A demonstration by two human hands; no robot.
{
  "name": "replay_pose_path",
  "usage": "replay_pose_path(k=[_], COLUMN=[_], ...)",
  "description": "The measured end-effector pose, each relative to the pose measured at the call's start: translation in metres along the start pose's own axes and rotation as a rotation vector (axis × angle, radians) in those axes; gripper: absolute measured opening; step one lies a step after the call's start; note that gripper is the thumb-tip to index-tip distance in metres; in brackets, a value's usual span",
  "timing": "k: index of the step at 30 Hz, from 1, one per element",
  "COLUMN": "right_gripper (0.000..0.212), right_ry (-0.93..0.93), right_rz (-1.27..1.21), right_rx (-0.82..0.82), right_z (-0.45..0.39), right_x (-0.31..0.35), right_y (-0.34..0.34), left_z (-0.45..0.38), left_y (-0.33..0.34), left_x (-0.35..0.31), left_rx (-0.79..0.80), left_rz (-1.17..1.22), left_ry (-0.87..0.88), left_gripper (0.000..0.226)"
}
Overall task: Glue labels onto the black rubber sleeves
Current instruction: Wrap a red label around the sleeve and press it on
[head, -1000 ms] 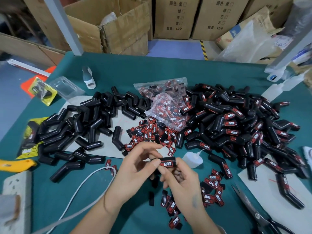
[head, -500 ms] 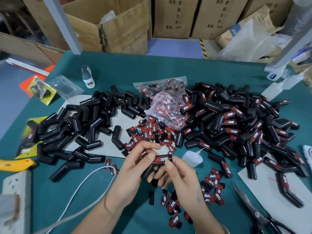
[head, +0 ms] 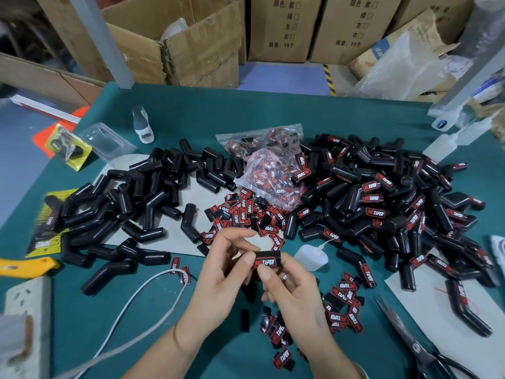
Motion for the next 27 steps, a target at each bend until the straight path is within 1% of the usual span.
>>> replay_pose_path(k=[3, 6, 9, 13, 15, 17, 20, 24, 27], right_gripper=[0.038, 0.036, 0.03, 0.051, 0.056, 0.053, 0.034, 0.031, 0.031], right_ry=[0.009, -0.03, -0.088, -0.089, -0.087, -0.104, -0.184, -0.248, -0.251], right_rz=[-0.03, -0.062, -0.087, -0.049, -0.039, -0.011, 0.085, 0.13, 0.131], right_rx=[-0.059, -0.084, -0.06, -0.036, -0.004, 0.016, 0.004, -0.024, -0.049], right_z=[-0.002, -0.002, 0.0, 0.0, 0.001, 0.003, 0.005, 0.007, 0.008], right_x=[-0.002, -0.003, -0.004, -0.007, -0.007, -0.005, 0.001, 0.006, 0.007], right_y=[0.0, 0.0, 0.0, -0.001, -0.003, -0.002, 0.001, 0.003, 0.002], left_z=[0.004, 0.004, 0.004, 0.001, 0.0, 0.0, -0.002, -0.002, -0.001], left_y=[0.003, 0.005, 0.003, 0.0, -0.002, -0.004, -0.003, -0.003, -0.002], left_x=[0.0, -0.001, -0.001, 0.0, -0.001, -0.003, -0.004, -0.006, -0.006], left_rx=[0.028, 0.036, 0.043, 0.037, 0.021, 0.015, 0.011, 0.019, 0.031], left_rz=[-0.149, -0.164, -0.171, -0.208, -0.215, -0.214, -0.205, -0.191, -0.188], left_ry=[0.144, 0.197, 0.233, 0.29, 0.313, 0.333, 0.35, 0.38, 0.396], left_gripper=[0.031, 0.032, 0.034, 0.034, 0.032, 0.025, 0.021, 0.021, 0.022])
Point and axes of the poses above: each hand's wrist, its own z-axis away from the middle knuckle, its own y-axis out of the palm, x = y × z, the point moved 1 cm from there along -z, towards the middle knuckle, and after that the axes turned 13 degrees about y, right-handed, at the moved point
